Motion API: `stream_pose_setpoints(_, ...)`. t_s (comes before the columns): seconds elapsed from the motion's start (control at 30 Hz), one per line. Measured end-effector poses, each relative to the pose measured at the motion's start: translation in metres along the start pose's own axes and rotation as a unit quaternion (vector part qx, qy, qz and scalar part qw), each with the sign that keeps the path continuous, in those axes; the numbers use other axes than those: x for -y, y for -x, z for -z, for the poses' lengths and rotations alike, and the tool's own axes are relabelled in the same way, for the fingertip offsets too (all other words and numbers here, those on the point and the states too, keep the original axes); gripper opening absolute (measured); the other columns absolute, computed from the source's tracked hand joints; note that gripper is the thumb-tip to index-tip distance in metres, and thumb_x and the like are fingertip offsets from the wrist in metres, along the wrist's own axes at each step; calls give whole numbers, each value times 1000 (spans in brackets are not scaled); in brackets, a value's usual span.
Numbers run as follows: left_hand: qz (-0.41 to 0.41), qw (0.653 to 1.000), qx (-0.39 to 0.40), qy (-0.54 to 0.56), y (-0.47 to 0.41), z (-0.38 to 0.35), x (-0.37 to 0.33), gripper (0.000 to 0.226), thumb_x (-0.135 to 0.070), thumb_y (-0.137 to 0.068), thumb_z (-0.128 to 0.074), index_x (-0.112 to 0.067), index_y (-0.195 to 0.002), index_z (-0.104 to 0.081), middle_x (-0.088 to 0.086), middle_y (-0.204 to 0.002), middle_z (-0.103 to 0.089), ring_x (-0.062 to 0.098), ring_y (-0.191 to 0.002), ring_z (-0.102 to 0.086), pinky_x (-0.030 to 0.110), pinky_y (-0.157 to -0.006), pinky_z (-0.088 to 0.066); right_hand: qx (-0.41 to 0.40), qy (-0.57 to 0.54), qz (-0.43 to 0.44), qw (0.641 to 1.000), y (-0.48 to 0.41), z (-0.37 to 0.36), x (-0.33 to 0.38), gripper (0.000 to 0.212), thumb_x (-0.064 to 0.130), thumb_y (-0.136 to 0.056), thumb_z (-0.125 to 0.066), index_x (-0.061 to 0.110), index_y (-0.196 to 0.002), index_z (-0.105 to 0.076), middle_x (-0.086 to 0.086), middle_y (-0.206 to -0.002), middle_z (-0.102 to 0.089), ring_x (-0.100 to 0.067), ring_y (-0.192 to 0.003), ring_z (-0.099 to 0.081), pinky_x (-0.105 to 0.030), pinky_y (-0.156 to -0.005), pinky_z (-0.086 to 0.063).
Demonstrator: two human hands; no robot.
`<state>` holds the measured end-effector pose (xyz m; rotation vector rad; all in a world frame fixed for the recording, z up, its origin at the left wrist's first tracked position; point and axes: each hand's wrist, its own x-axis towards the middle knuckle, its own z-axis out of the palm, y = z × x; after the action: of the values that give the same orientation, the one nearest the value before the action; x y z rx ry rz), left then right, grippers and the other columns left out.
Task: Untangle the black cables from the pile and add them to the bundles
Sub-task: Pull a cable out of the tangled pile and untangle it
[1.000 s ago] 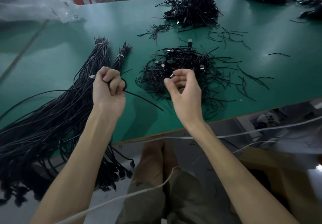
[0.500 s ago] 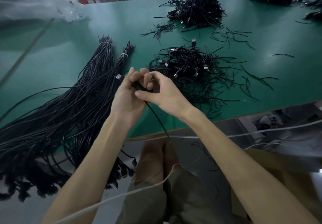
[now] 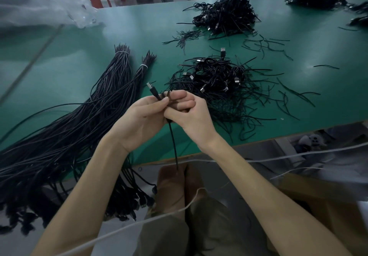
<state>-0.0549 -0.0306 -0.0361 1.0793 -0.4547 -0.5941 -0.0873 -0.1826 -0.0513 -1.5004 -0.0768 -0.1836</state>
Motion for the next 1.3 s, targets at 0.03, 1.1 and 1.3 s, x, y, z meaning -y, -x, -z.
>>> stream_pose_setpoints(0.03, 5, 1000, -1, -7, 1, 1, -2, 35, -13, -105, -45, 4, -126, -67, 21, -126, -69, 30, -120, -65, 33, -99, -52, -6, -18, -1, 1000, 1, -2, -1, 27, -1, -82, -77, 1, -108, -71, -17, -94, -76, -19, -88, -73, -41, -86, -62)
stream_pose_setpoints(1.1, 1, 993, -53, -102, 5, -11, 7, 26, -16, -100, -58, -3, -113, -77, 23, -113, -74, 27, -109, -72, 29, -93, -56, 31, -60, -4, 998, 8, 5, -5, 38, -10, -82, -76, 8, -116, -70, -14, -107, -76, -26, -99, -75, -39, -85, -63)
stream_pose_setpoints(1.3, -3, 988, -97, -120, 5, -16, 10, 21, -16, -95, -63, -4, -104, -79, 21, -103, -76, 24, -99, -74, 26, -85, -57, 38, -57, -9, 998, 10, 3, -9, 38, -11, -84, -73, 5, -118, -67, -17, -110, -74, -24, -102, -73, -37, -84, -63)
